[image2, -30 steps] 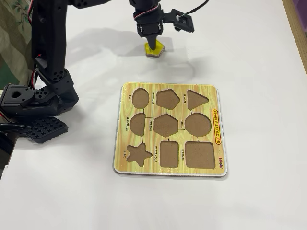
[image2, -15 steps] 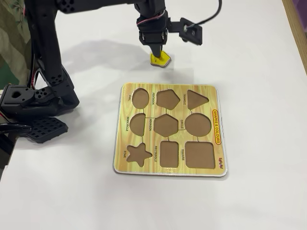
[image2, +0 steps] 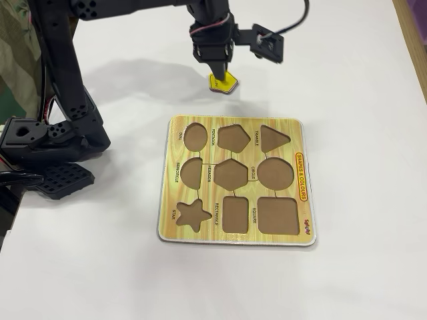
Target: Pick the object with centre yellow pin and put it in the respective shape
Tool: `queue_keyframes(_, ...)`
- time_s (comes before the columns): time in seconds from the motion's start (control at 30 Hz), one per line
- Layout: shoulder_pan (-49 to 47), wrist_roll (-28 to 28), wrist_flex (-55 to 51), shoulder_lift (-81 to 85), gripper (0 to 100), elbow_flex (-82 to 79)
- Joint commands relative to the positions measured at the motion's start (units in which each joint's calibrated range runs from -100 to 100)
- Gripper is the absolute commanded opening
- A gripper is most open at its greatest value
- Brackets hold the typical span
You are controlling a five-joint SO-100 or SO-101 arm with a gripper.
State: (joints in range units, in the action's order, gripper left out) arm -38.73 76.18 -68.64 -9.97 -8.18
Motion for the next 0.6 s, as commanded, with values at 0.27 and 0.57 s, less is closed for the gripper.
queue_keyframes(0.27, -4.6, -0.3, 6.4, -1.9, 6, 1.6)
queue_keyframes(0.57, -3.9, -0.3, 11.3, -2.9, 6, 1.5)
